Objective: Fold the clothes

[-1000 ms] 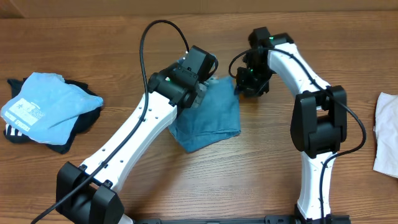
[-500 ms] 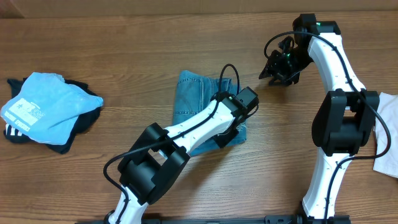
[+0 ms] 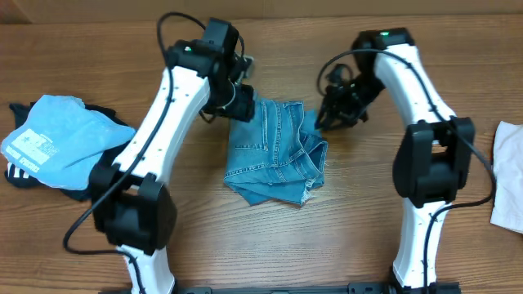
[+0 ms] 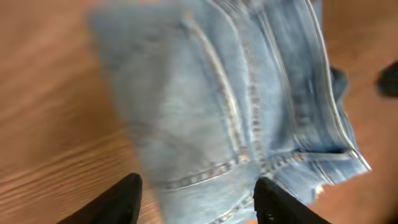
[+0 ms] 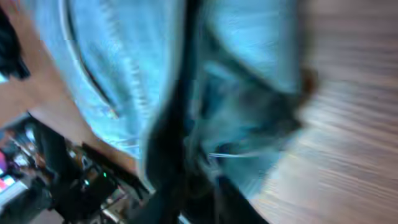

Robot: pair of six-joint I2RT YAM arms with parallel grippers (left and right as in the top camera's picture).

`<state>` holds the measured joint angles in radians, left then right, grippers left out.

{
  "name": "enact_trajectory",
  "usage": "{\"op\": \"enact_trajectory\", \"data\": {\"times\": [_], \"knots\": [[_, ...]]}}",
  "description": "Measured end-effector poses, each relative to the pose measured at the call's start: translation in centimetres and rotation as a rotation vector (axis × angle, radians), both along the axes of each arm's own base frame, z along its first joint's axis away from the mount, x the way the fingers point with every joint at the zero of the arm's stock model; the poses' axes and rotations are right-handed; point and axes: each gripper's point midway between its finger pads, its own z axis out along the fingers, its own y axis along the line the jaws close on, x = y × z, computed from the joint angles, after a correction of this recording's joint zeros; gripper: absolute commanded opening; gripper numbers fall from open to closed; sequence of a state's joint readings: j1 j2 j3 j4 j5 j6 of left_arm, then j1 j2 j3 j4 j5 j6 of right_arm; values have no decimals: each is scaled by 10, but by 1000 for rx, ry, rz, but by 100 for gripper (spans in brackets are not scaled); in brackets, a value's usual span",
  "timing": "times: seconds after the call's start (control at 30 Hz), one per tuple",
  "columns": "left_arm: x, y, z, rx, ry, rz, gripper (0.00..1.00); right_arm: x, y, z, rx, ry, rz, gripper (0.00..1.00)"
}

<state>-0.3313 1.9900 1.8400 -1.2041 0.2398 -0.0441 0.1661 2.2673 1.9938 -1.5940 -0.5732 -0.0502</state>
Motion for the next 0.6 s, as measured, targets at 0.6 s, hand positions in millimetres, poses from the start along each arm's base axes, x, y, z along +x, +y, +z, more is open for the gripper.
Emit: {"op": "enact_trajectory", "data": {"times": [0.6], "knots": [[-20,-14,-128,4,324,-65,16,-56,-49,-89,-166,142,-133,8]]}}
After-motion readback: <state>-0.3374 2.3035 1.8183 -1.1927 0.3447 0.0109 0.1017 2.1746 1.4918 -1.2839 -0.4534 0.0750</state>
